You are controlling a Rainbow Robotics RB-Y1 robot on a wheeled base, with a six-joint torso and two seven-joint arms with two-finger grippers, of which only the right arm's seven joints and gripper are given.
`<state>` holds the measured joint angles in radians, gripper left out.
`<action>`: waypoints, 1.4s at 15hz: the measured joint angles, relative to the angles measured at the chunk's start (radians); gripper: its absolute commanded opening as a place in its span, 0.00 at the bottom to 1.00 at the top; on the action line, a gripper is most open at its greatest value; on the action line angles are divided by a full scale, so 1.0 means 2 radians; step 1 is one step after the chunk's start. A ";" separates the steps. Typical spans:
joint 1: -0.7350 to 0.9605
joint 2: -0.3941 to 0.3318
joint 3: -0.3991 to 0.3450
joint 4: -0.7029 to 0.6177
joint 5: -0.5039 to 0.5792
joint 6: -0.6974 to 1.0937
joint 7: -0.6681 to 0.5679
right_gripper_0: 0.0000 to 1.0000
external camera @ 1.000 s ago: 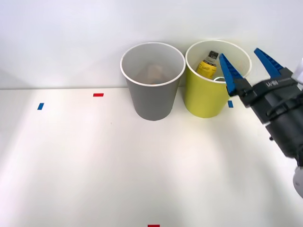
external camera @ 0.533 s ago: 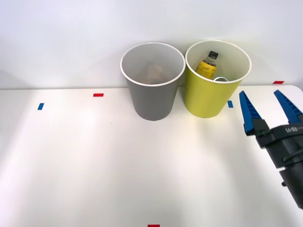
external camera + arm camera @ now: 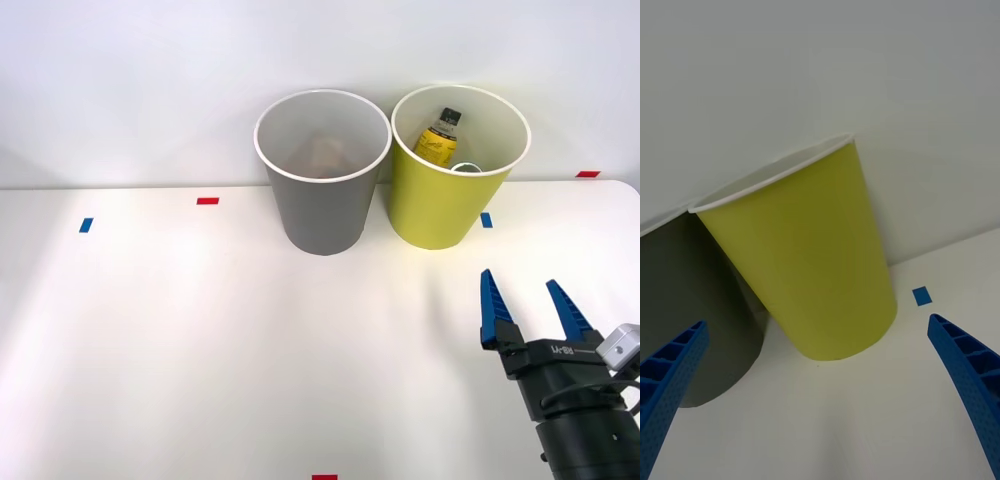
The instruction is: Put cans in the gray bin, plastic bottles in the light green bin
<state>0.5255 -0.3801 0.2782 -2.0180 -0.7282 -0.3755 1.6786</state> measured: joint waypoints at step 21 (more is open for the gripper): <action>0.070 0.130 -0.059 0.071 0.382 -0.068 -0.227 1.00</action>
<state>0.6659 -0.1201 0.1596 -1.8761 0.0363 -0.5118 1.2253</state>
